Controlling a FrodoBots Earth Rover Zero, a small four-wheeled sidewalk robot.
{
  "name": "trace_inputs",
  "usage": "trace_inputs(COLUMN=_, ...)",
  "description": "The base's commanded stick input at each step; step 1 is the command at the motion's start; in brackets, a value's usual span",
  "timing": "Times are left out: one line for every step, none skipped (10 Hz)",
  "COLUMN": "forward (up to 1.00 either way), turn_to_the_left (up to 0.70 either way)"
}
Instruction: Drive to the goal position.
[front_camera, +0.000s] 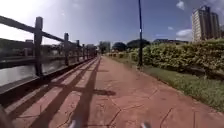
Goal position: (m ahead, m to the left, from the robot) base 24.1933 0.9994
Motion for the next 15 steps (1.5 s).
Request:
trace_inputs(forward=0.50, turn_to_the_left=0.00)
trace_inputs(forward=0.50, turn_to_the_left=0.00)
trace_inputs(forward=0.50, turn_to_the_left=0.00)
trace_inputs(forward=0.50, turn_to_the_left=0.00)
trace_inputs(forward=0.50, turn_to_the_left=0.00)
trace_inputs(forward=0.50, turn_to_the_left=0.00)
trace_inputs(forward=0.50, turn_to_the_left=0.00)
trace_inputs(forward=0.50, turn_to_the_left=0.00)
trace_inputs(forward=0.50, turn_to_the_left=0.00)
trace_inputs(forward=0.50, turn_to_the_left=0.00)
trace_inputs(forward=0.50, turn_to_the_left=0.00)
trace_inputs(forward=0.50, turn_to_the_left=0.00)
trace_inputs(forward=0.50, turn_to_the_left=0.00)
trace_inputs(forward=0.50, turn_to_the_left=0.00)
trace_inputs(forward=0.50, turn_to_the_left=0.00)
